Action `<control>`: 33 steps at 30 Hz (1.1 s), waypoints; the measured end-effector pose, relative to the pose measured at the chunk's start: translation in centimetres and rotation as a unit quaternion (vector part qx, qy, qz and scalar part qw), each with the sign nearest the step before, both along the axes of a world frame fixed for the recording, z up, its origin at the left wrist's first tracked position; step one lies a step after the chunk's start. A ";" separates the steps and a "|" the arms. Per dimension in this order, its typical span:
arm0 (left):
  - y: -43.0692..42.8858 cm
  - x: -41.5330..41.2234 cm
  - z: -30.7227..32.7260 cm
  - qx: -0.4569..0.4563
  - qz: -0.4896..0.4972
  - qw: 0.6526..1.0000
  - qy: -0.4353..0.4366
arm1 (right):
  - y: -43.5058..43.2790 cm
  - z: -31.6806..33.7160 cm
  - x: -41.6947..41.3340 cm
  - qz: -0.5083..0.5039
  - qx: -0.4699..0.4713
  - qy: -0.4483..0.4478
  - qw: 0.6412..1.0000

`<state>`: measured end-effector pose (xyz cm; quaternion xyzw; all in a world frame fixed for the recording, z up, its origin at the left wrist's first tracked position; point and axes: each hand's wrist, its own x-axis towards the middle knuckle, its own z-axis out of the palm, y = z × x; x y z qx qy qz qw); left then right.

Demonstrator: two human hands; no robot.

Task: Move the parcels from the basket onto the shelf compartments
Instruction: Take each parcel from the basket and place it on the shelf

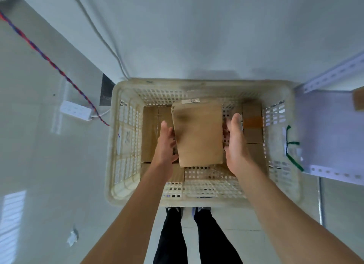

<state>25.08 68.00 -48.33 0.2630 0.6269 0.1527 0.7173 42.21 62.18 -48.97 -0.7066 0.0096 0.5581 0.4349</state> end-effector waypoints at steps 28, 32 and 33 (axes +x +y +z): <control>-12.5 -9.6 29.9 0.225 -0.023 0.965 -0.136 | -14.0 30.9 -8.1 -0.103 0.230 -0.081 0.964; -14.2 -10.2 31.9 0.255 -0.005 0.956 -0.146 | -15.7 32.7 -8.3 -0.097 0.260 -0.084 0.957; -14.5 -10.2 32.2 0.263 0.001 0.953 -0.152 | -16.1 33.1 -8.3 -0.097 0.266 -0.086 0.955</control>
